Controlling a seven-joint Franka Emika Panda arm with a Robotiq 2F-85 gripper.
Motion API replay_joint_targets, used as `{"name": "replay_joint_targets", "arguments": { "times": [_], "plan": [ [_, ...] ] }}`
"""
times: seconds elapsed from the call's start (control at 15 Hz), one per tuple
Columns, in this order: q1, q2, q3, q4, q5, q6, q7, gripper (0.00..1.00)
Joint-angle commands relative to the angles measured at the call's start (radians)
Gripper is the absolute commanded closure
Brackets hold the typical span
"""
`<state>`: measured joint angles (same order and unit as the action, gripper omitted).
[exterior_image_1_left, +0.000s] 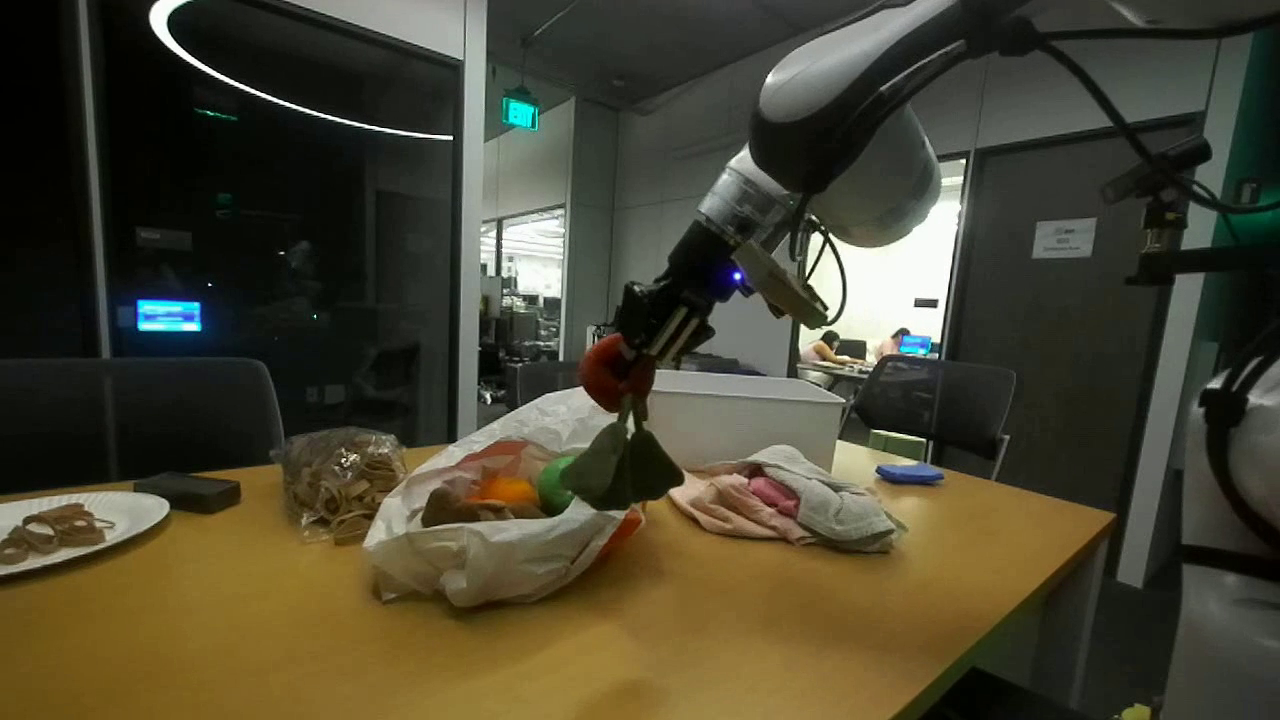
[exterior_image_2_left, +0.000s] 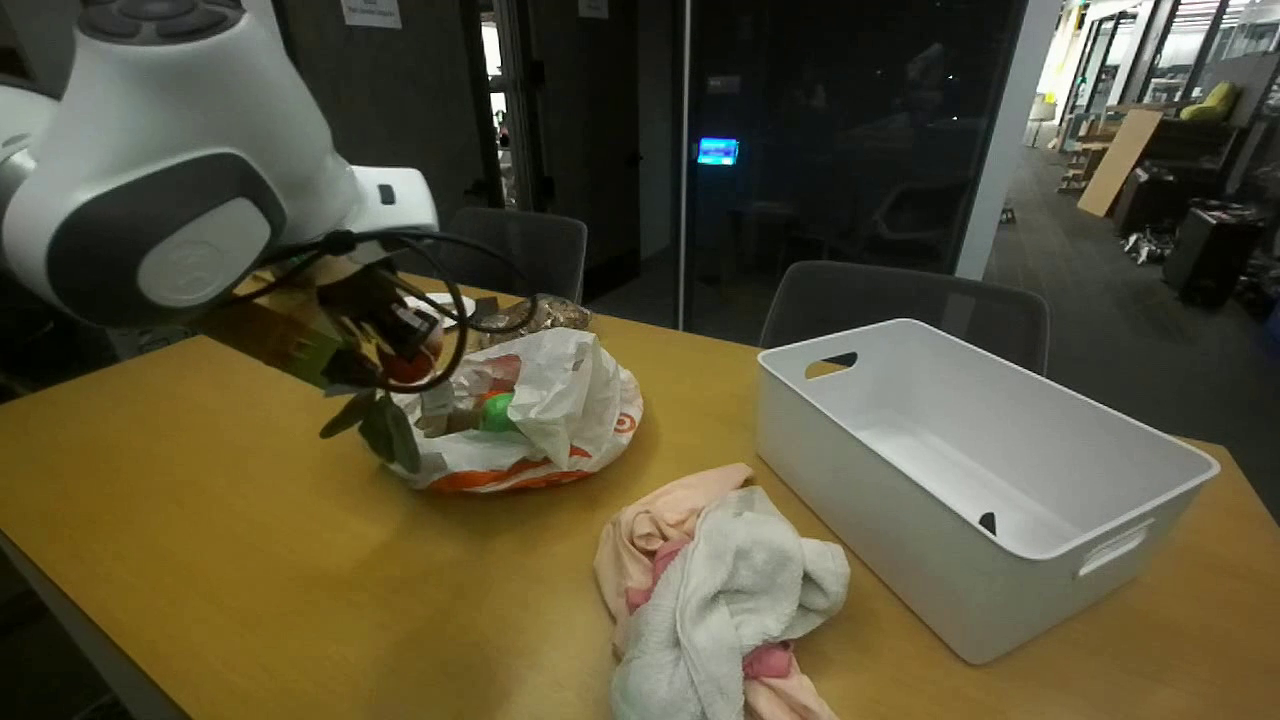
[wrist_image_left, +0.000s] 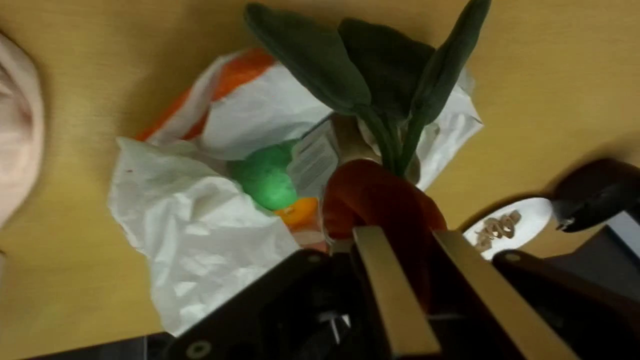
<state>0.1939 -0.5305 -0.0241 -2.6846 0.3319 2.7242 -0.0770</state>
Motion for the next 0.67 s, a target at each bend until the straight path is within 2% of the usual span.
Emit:
{"name": "replay_joint_targets", "arguments": {
  "times": [0.0, 0.27, 0.47, 0.6],
  "plan": [
    [0.103, 0.07, 0.046, 0.009, 0.057, 0.235, 0.042, 0.89],
    [0.183, 0.2, 0.073, 0.037, 0.068, 0.443, 0.075, 0.91],
    [0.233, 0.329, 0.045, 0.057, 0.055, 0.585, 0.059, 0.91],
    [0.242, 0.409, 0.03, 0.083, 0.033, 0.648, 0.057, 0.91]
  ]
}}
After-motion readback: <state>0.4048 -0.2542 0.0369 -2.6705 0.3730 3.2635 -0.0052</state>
